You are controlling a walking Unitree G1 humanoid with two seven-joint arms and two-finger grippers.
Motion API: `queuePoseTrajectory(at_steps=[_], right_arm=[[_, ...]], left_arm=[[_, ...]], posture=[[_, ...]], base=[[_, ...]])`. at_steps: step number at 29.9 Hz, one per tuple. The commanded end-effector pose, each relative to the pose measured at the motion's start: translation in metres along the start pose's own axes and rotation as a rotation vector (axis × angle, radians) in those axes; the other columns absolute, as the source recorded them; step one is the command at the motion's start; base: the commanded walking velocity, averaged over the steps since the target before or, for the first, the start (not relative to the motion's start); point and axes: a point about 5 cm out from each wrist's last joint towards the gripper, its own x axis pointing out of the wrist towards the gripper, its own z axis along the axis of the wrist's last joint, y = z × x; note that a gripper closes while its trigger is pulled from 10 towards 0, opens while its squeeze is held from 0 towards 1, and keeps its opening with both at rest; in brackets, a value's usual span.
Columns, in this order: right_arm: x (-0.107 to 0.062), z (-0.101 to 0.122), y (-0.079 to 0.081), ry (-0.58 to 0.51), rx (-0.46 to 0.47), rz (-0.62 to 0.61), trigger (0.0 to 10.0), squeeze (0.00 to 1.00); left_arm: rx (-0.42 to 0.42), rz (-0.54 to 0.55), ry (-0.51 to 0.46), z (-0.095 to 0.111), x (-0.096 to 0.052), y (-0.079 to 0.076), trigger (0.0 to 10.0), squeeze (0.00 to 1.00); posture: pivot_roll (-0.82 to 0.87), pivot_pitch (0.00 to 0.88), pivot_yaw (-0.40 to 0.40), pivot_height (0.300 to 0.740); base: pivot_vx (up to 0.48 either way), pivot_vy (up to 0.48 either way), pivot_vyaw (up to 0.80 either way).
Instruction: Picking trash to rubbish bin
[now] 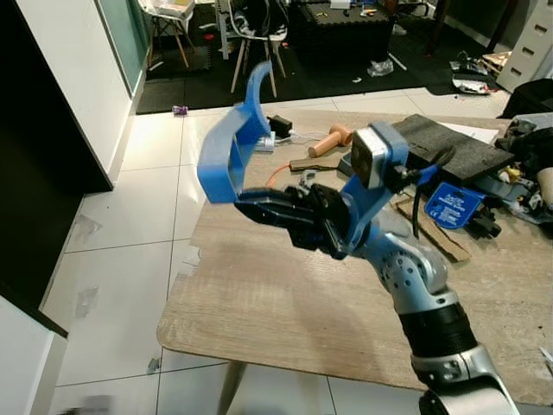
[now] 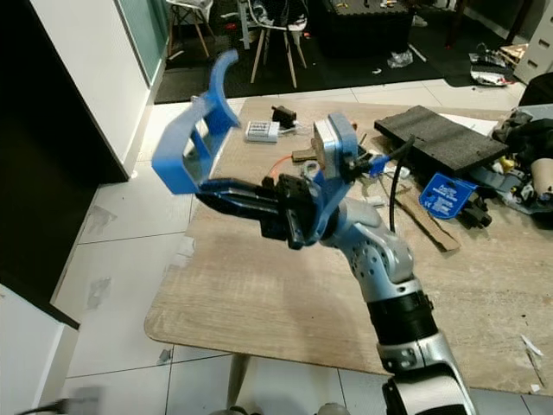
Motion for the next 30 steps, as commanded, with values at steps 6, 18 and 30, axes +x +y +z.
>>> queuePoseTrajectory(at_steps=[6,18,30], right_arm=[[0.004,-0.003,0.009,0.023,0.044,0.043,10.0,0.0],[0.0,-0.011,0.012,0.075,0.088,0.044,10.0,0.0],[-0.024,0.006,0.002,0.078,0.025,-0.074,10.0,0.0]], left_arm=[[-0.478,-0.133,-0.306,0.086,0.004,0.013,10.0,0.0],[-0.676,-1.29,-1.012,0.232,-0.092,-0.035,10.0,0.0],[-0.683,-1.722,-1.291,0.261,-0.162,-0.023,10.0,1.0]], posture=[[-0.05,0.069,0.033,0.74],[-0.05,0.068,0.03,0.74],[-0.06,0.057,0.025,0.74]], base=[[0.0,0.0,0.0],[0.0,0.0,0.0],[0.0,0.0,0.0]])
